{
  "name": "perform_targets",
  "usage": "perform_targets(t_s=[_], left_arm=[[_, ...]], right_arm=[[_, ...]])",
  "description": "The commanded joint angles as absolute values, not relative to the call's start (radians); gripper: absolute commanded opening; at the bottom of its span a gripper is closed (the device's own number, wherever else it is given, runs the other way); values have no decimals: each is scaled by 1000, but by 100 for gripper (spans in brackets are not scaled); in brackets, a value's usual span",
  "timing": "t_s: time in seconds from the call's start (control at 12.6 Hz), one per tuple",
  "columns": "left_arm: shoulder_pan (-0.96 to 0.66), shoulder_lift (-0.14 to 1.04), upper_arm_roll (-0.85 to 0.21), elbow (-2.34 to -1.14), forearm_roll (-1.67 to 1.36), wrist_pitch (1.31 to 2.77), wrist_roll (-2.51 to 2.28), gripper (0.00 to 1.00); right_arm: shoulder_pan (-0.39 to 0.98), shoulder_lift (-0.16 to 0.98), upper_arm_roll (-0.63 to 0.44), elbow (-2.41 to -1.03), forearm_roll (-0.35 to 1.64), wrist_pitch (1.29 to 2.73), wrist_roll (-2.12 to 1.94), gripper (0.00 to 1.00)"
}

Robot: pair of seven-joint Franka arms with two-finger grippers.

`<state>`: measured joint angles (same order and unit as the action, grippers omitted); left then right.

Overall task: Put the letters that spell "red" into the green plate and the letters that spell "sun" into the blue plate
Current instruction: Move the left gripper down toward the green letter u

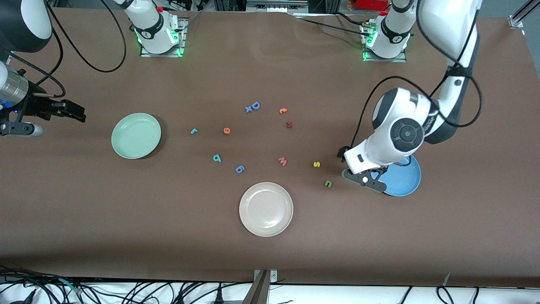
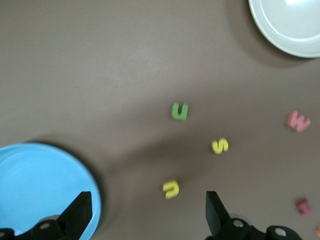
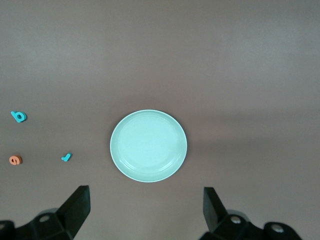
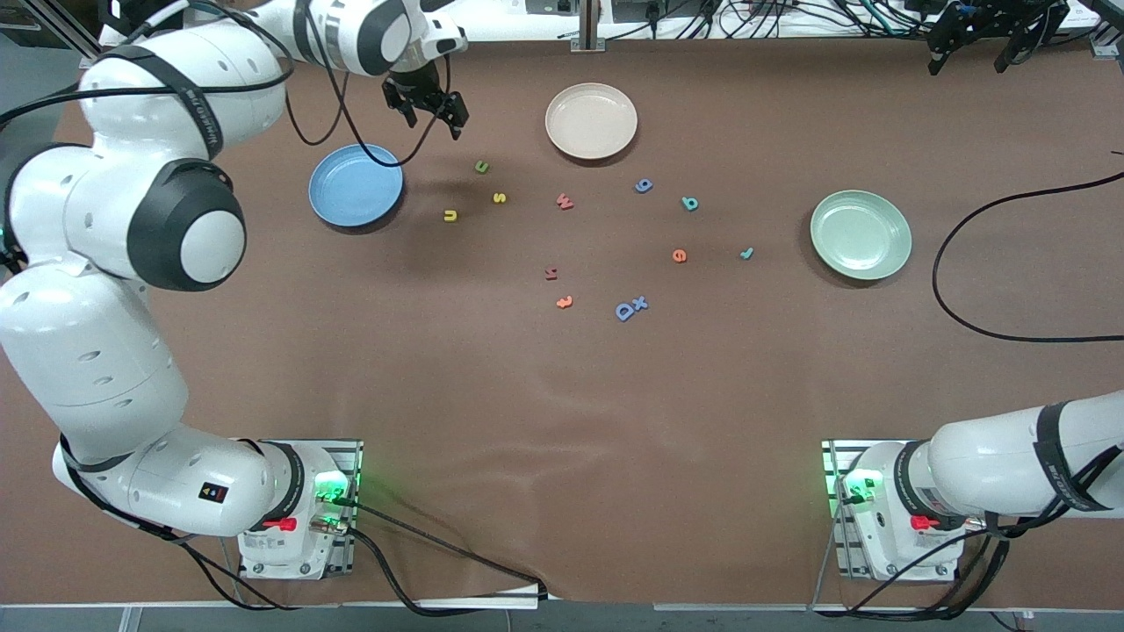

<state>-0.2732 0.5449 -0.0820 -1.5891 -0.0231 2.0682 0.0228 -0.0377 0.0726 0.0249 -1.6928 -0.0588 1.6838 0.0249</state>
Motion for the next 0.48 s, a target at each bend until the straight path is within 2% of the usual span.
perform_targets(t_s=[0.0, 0.24, 0.4], left_arm=[[-288, 624, -75, -1565, -52, 2153, 18, 99], [-314, 712, -75, -1571, -49, 2296, 5, 94], [-318, 744, -74, -1575, -37, 2351, -6, 93]], right_arm=[[-26, 90, 20, -1680, -72, 1681, 34, 100], [-12, 120, 21, -1690, -72, 1686, 40, 99], [43, 150, 21, -1701, -72, 1698, 131, 99]])
